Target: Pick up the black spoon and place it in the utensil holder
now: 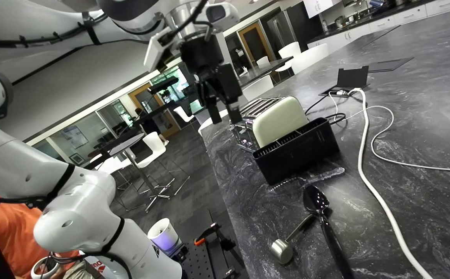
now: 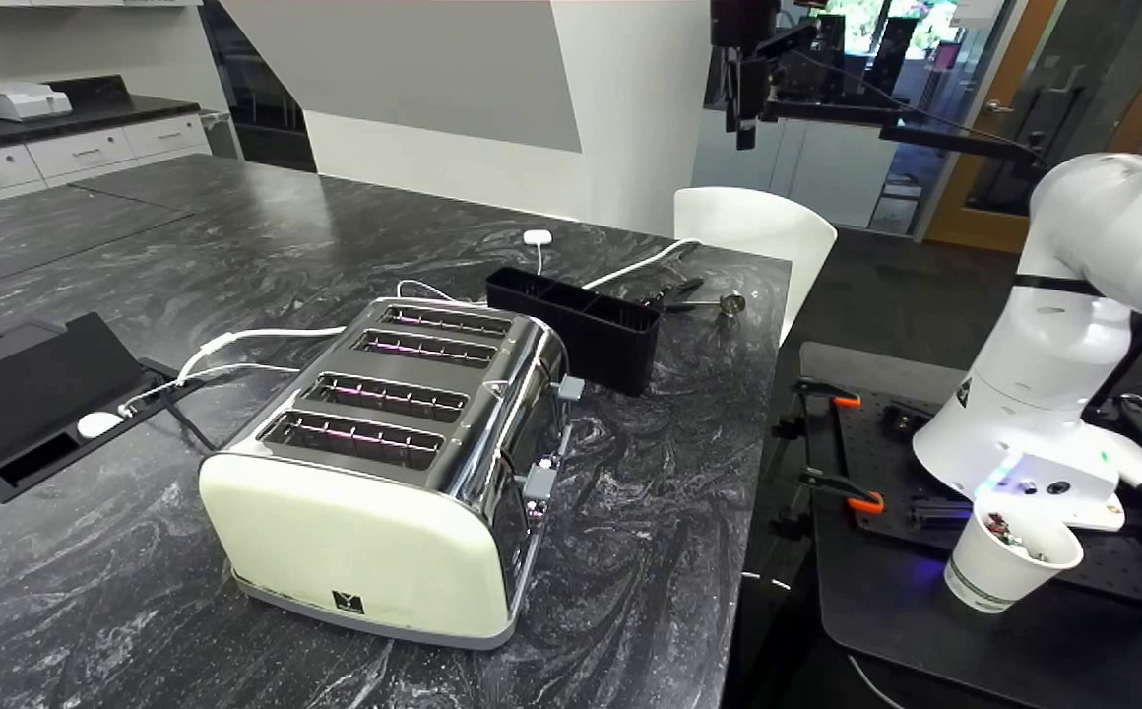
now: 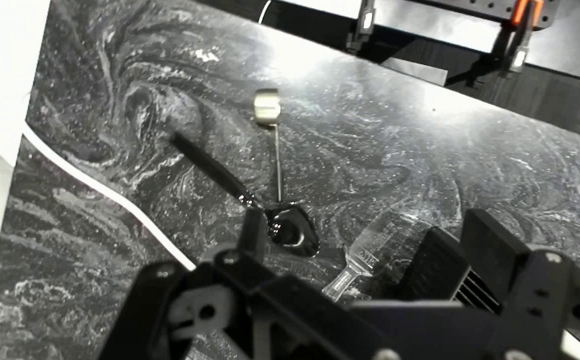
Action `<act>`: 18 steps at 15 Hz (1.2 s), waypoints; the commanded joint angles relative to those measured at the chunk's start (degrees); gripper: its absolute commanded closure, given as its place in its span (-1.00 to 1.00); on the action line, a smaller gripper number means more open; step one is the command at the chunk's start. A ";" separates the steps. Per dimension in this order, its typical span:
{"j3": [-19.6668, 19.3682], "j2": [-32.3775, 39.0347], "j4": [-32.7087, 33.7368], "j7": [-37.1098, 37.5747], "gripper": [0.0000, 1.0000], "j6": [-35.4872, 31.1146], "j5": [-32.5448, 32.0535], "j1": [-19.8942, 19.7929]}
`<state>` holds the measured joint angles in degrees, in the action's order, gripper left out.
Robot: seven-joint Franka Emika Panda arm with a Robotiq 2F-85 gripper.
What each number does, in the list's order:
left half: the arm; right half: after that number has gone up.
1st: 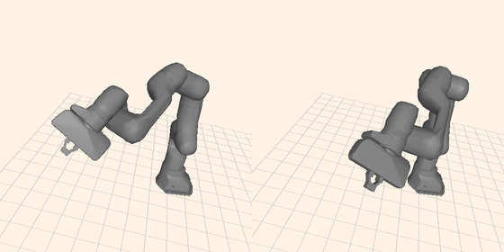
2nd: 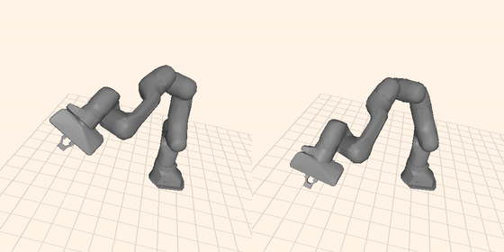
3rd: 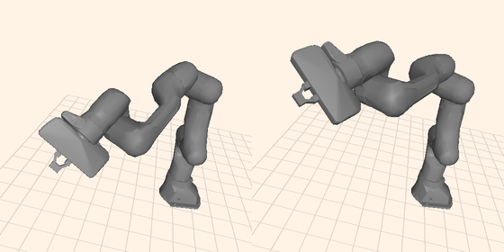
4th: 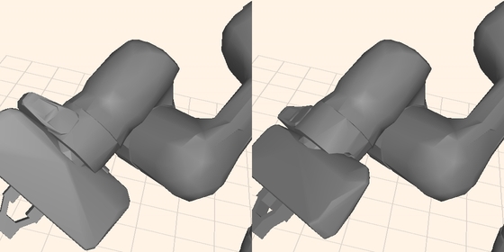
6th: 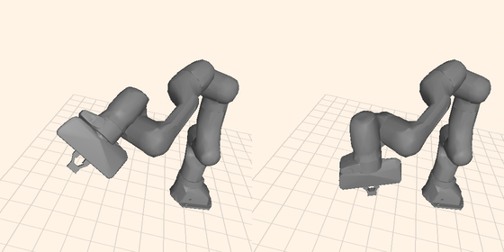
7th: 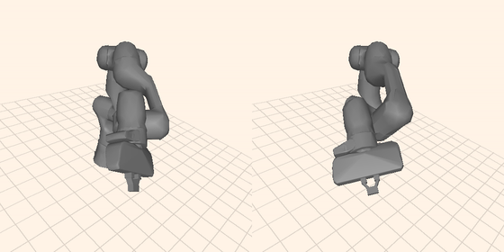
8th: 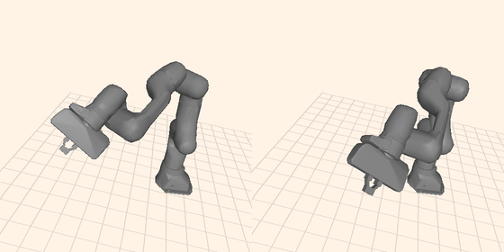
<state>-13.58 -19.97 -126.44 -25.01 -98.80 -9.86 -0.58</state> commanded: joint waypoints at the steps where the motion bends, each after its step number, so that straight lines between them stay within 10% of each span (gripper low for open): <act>1: -5.07 7.36 2.70 -15.80 -1.00 -7.78 2.79 -1.22; 10: -3.00 11.72 2.06 -17.91 -1.00 -9.99 3.67 -5.06; 18: -4.38 17.26 -4.98 -48.95 -1.00 -26.11 4.05 -7.99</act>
<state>-18.06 -6.17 -129.50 -65.04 -117.16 -6.55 -6.55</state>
